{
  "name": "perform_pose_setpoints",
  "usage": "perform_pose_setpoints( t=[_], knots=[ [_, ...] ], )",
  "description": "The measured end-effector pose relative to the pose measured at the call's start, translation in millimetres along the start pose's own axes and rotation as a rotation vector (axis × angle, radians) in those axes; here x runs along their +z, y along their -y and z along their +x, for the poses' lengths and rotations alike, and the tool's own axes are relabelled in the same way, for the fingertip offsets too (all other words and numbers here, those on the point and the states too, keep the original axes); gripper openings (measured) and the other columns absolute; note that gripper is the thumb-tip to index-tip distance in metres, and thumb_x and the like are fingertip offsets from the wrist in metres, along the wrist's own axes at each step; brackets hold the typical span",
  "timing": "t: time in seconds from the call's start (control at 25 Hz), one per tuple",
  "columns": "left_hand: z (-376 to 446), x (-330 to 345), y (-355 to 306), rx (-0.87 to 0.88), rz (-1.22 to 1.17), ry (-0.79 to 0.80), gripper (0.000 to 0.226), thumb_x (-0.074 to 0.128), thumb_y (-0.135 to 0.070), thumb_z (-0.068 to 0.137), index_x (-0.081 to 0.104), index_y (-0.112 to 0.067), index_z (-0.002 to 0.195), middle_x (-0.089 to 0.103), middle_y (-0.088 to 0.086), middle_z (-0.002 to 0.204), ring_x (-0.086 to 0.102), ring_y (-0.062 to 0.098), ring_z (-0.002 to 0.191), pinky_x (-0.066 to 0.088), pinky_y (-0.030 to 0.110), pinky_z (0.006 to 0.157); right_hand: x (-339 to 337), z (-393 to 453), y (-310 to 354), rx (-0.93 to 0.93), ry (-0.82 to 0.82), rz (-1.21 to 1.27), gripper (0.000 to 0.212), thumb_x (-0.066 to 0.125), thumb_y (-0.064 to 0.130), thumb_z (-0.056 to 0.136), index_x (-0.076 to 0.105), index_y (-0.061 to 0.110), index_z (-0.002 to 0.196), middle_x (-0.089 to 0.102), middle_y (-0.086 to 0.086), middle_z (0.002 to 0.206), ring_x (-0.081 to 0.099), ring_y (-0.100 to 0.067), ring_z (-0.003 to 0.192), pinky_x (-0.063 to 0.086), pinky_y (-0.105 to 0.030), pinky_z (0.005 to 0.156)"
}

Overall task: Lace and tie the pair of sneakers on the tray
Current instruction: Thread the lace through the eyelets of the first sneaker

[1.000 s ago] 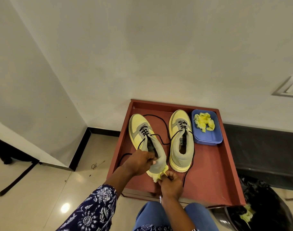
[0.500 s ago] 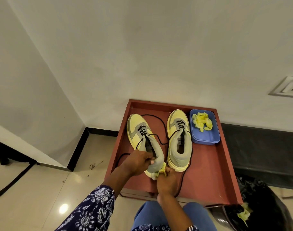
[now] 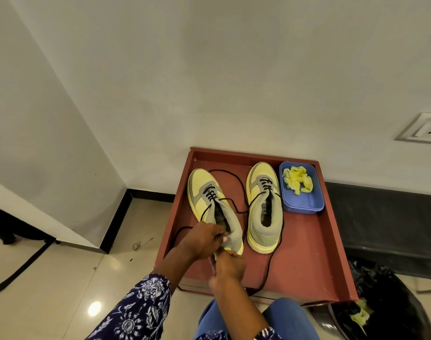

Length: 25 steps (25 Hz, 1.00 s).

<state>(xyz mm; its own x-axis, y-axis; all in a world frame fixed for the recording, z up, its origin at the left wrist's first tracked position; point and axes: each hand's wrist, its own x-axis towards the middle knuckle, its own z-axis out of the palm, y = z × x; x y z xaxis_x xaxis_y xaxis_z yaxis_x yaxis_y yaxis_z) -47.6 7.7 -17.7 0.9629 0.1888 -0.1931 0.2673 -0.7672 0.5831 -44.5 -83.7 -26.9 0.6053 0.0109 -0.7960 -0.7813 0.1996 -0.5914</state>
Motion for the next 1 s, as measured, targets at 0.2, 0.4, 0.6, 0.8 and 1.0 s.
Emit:
perform_pose_setpoints(
  t=[0.2,0.4,0.6,0.8,1.0],
  knots=[
    [-2,-2,0,0.001,-0.004,0.002,0.027,0.051,-0.024,0.093,0.067,-0.004,0.100,0.070,0.014,0.091,0.062,0.029,0.079,0.048,0.035,0.068,-5,-8,6,0.018,0.007,0.119,0.021,0.060,-0.011,0.079,0.050,0.006,0.073,0.059,-0.014,0.079,0.058,-0.022,0.068,0.054,-0.034,0.066],
    [-2,-2,-3,0.014,0.002,-0.019,0.027,0.051,-0.022,0.093,0.067,-0.003,0.104,0.071,0.012,0.096,0.063,0.026,0.082,0.043,0.028,0.064,-13,-6,12,-0.006,-0.041,0.140,0.016,0.056,-0.011,0.082,0.054,0.003,0.090,0.060,-0.015,0.089,0.059,-0.022,0.067,0.049,-0.028,0.055],
    [-3,-2,0,0.027,-0.013,-0.015,0.026,0.053,-0.023,0.092,0.068,-0.003,0.098,0.071,0.012,0.090,0.064,0.025,0.077,0.048,0.035,0.067,-17,0,14,-0.067,-0.095,0.143,0.017,0.056,-0.008,0.084,0.055,0.003,0.096,0.060,-0.017,0.096,0.059,-0.021,0.068,0.048,-0.027,0.056],
    [-3,-2,0,0.031,-0.017,-0.018,0.027,0.052,-0.025,0.093,0.067,-0.004,0.101,0.071,0.009,0.096,0.064,0.024,0.083,0.050,0.035,0.072,-25,9,33,-0.183,-0.060,0.141,0.021,0.052,-0.008,0.086,0.054,0.006,0.101,0.057,-0.008,0.096,0.058,-0.023,0.085,0.050,-0.028,0.066],
    [-3,0,1,0.024,-0.029,-0.010,0.029,0.052,-0.025,0.093,0.066,-0.001,0.099,0.071,0.007,0.099,0.064,0.020,0.086,0.050,0.032,0.075,-27,10,22,-0.348,0.019,-0.101,0.024,0.057,-0.002,0.085,0.061,0.016,0.101,0.064,-0.001,0.091,0.061,-0.018,0.081,0.049,-0.027,0.067]
  ],
)
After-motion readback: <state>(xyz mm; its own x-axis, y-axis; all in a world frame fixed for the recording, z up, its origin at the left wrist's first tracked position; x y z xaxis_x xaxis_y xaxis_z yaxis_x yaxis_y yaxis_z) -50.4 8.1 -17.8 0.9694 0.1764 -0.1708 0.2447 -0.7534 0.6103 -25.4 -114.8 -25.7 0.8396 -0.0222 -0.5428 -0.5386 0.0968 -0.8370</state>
